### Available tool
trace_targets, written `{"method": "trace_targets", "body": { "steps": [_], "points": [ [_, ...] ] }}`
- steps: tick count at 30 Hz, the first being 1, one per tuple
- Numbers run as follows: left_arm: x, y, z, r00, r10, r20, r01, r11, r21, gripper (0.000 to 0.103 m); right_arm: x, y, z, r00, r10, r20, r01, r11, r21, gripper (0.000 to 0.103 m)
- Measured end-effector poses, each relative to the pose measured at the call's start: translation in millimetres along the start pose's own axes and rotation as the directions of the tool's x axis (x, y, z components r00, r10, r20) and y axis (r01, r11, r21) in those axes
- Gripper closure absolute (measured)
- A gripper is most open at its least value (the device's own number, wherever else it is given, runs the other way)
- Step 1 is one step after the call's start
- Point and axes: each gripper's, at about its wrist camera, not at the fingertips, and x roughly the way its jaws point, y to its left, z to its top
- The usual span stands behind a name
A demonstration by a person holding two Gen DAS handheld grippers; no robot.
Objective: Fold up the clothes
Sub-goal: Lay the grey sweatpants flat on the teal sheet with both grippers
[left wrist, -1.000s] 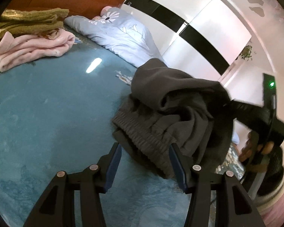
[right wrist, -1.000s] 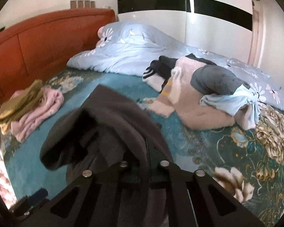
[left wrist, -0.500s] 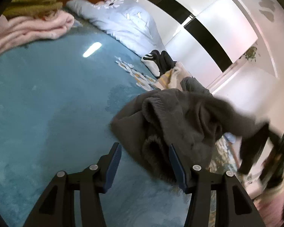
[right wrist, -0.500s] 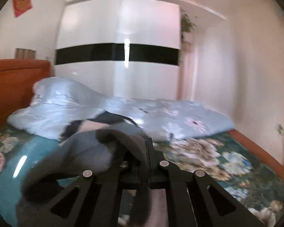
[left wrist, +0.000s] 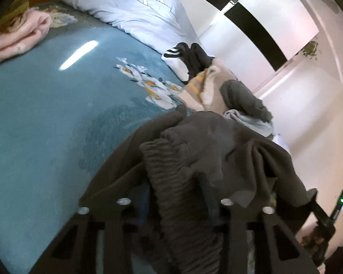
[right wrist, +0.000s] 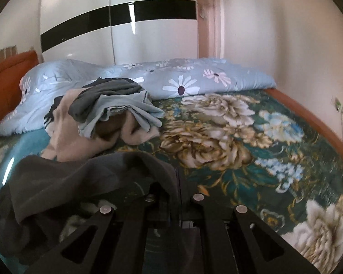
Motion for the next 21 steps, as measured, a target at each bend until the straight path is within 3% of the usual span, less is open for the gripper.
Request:
{"method": "trace_targets", "body": {
  "steps": [5,6,7,10,13,17,19,21],
  "points": [
    [-8,-18,18,0.994,0.078,0.071,-0.084,0.993,0.087,0.077,9,-13,2,1.0,-0.002,0.0,0.002,1.0,0.018,0.099],
    [-13,-22,27,0.991,0.095,0.09,-0.103,0.99,0.098,0.081,10,-15,4,1.0,0.003,-0.001,-0.003,1.0,0.031,0.099],
    [-22,-24,40,0.987,0.104,0.121,-0.116,0.988,0.103,0.093,12,-17,7,1.0,0.009,-0.002,-0.009,0.999,0.044,0.099],
    [-55,-33,79,0.97,0.103,0.219,-0.13,0.985,0.109,0.096,11,-20,21,0.999,0.028,0.023,-0.03,0.997,0.072,0.099],
    [-93,-50,106,0.94,0.085,0.33,-0.145,0.976,0.162,0.096,7,-22,37,0.997,0.052,0.059,-0.057,0.994,0.09,0.099],
    [-132,-61,100,0.906,0.031,0.422,-0.152,0.955,0.255,0.096,-5,-18,46,0.991,0.047,0.125,-0.055,0.997,0.06,0.099],
    [-134,-51,79,0.913,0.015,0.408,-0.14,0.95,0.278,0.096,-7,-16,40,0.99,0.048,0.135,-0.053,0.998,0.033,0.099],
    [-126,-35,55,0.927,0.045,0.372,-0.156,0.949,0.274,0.096,-3,-17,28,0.993,0.032,0.114,-0.033,0.999,0.004,0.099]
  ]
}}
